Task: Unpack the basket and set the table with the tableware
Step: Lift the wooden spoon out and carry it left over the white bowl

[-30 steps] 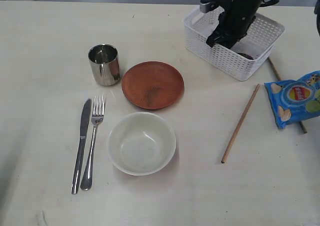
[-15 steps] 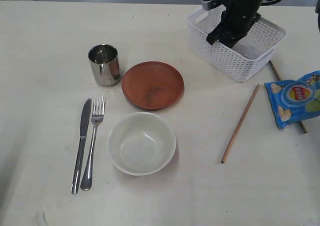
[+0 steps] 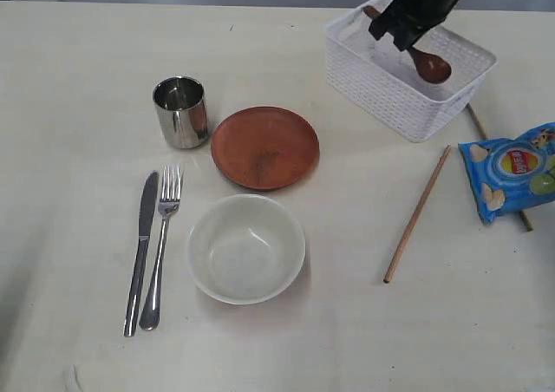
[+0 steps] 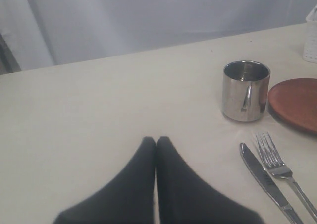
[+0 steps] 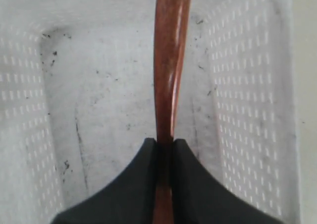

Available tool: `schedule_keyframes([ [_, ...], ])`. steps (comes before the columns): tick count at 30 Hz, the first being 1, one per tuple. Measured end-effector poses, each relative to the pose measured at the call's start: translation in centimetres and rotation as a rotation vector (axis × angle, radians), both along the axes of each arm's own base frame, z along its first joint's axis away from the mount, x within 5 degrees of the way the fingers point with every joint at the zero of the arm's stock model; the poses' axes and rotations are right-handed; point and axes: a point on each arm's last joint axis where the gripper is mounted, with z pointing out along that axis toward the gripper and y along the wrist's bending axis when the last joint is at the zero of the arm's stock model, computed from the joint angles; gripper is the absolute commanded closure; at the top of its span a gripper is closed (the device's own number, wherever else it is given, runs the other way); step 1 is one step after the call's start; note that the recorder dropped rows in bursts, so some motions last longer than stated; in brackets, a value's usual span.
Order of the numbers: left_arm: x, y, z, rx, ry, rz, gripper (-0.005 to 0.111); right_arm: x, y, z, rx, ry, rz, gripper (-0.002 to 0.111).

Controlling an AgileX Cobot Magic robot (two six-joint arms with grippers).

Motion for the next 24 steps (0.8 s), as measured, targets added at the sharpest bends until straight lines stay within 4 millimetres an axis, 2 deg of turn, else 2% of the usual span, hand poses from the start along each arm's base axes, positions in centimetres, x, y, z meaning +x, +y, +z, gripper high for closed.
schedule_keyframes([
  [6,0.0,0.0,0.0,0.000,0.000,0.000,0.107,-0.7,0.0,3.9,0.033,-0.064,-0.019,0.109],
  [11,0.0,0.0,0.0,0.000,0.000,0.000,0.107,-2.4,0.4,7.6,0.127,-0.064,-0.028,0.109],
  [17,0.0,0.0,0.0,0.000,0.000,0.000,0.107,-4.9,0.8,10.0,0.203,0.002,-0.047,0.109],
  [18,0.0,0.0,0.0,0.000,0.000,0.000,0.107,-5.5,0.9,10.3,0.209,0.011,-0.048,0.109],
  [20,0.0,0.0,0.0,0.000,0.000,0.000,0.107,-8.0,1.4,11.4,0.241,0.037,-0.048,0.109],
  [23,0.0,0.0,0.0,0.000,0.000,0.000,0.107,-13.3,2.9,12.0,0.309,0.097,-0.016,0.109],
  [24,0.0,0.0,0.0,0.000,0.000,0.000,0.107,-14.5,3.4,11.9,0.326,0.105,-0.006,0.109],
])
